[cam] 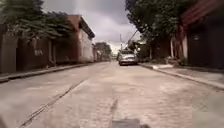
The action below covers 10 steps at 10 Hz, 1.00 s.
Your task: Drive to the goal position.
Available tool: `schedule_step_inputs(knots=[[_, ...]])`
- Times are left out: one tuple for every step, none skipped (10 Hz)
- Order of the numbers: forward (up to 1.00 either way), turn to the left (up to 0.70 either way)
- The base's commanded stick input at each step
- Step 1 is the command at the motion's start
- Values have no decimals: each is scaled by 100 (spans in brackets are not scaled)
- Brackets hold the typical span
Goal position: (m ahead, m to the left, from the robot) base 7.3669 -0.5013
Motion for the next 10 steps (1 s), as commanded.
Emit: schedule_step_inputs(knots=[[100,-27],[100,-10],[100,0],[100,0],[100,0],[100,0],[100,0],[100,0],[100,0],[100,0]])
